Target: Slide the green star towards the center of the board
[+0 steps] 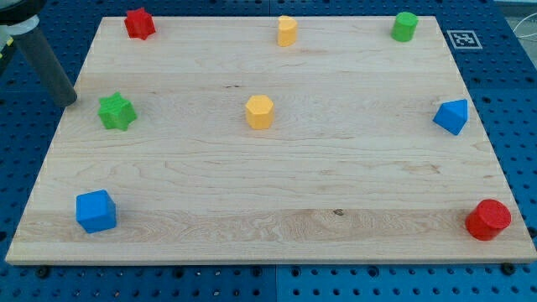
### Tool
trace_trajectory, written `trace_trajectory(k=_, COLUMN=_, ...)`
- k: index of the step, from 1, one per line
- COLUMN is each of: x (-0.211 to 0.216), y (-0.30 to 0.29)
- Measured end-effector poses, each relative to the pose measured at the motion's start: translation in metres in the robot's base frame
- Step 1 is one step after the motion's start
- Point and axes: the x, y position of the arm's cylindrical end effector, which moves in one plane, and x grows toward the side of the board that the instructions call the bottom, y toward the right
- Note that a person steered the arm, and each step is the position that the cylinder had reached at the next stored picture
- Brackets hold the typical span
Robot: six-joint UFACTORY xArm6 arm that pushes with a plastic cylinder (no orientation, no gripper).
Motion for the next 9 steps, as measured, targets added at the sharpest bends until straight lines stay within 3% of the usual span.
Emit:
trace_trajectory(k=4, x=0.02, y=0.132)
trace_trajectory(k=7, x=0.024, y=0.064)
trace_trajectory(k=9, x=0.051, y=0.101)
